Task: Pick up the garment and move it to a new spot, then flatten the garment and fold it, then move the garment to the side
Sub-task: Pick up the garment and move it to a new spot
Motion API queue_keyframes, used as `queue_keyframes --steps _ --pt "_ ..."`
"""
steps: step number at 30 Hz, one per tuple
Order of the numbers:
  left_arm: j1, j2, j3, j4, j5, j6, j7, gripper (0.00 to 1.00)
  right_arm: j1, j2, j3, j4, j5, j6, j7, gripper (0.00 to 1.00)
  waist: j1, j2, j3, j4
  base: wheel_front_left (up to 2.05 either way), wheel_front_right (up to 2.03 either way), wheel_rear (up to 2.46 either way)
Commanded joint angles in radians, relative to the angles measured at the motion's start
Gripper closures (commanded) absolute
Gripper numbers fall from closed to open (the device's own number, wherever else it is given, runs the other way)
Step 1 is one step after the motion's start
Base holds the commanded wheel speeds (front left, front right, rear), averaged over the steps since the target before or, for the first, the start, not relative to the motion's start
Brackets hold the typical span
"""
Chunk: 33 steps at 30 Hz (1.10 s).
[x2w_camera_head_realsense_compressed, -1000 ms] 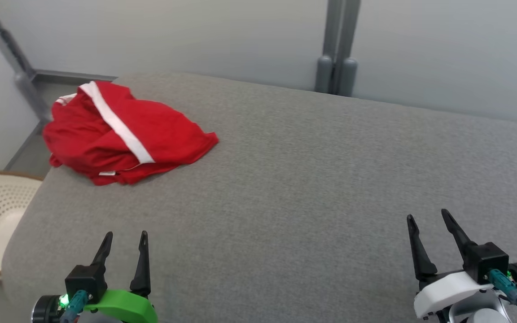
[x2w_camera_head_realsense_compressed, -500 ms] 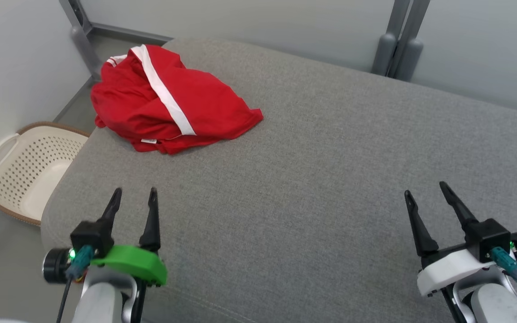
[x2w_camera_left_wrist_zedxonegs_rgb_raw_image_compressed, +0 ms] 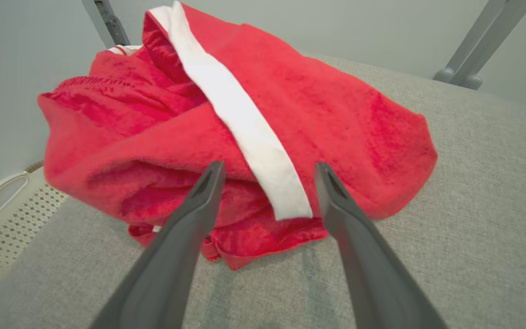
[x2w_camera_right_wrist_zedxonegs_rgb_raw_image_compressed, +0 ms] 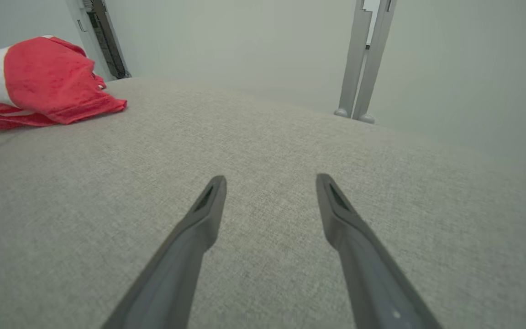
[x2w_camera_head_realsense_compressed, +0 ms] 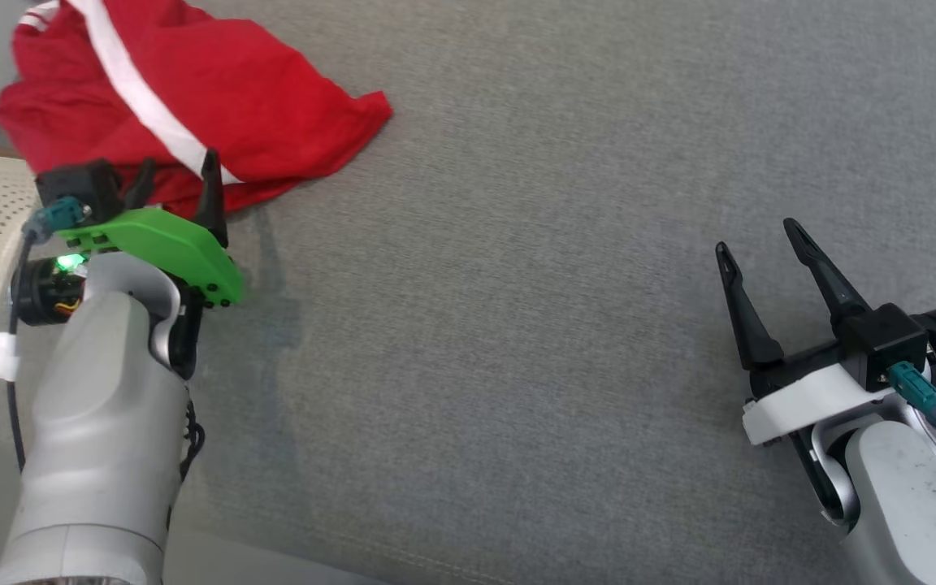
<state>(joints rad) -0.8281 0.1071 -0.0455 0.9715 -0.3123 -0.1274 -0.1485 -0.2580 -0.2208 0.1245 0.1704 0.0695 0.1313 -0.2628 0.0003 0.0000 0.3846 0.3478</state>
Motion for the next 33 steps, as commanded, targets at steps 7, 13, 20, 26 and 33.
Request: queue_keyframes --steps 7,13,20,26,33 --pt "-0.084 0.060 0.026 0.132 -0.042 0.004 0.022 1.00 -0.021 0.021 -0.005 0.000 0.015 -0.001 -0.003 0.00 -0.0003 0.0000 0.107 -0.172 0.00 0.00 0.00" --pt "-0.094 0.075 -0.005 0.172 -0.050 -0.004 0.000 1.00 -0.002 0.039 -0.019 0.005 0.017 -0.001 -0.003 0.00 -0.0003 0.0000 0.074 -0.171 0.00 0.00 0.00" --pt "-0.061 0.062 -0.078 0.110 -0.058 -0.003 -0.058 1.00 0.047 0.070 -0.031 0.021 0.027 -0.001 -0.003 0.00 -0.0003 0.0000 -0.014 -0.154 0.00 0.00 0.00" --pt "-0.010 0.061 -0.180 -0.032 -0.075 -0.003 -0.049 1.00 0.109 0.103 -0.041 0.037 0.038 -0.001 -0.003 0.00 -0.0003 0.0000 -0.125 -0.159 0.00 0.00 0.00" --pt "0.110 0.069 -0.303 -0.395 -0.166 -0.003 0.071 1.00 0.171 0.134 -0.052 0.040 0.046 -0.001 -0.003 0.00 -0.0003 0.0000 -0.234 -0.217 0.00 0.00 0.00"
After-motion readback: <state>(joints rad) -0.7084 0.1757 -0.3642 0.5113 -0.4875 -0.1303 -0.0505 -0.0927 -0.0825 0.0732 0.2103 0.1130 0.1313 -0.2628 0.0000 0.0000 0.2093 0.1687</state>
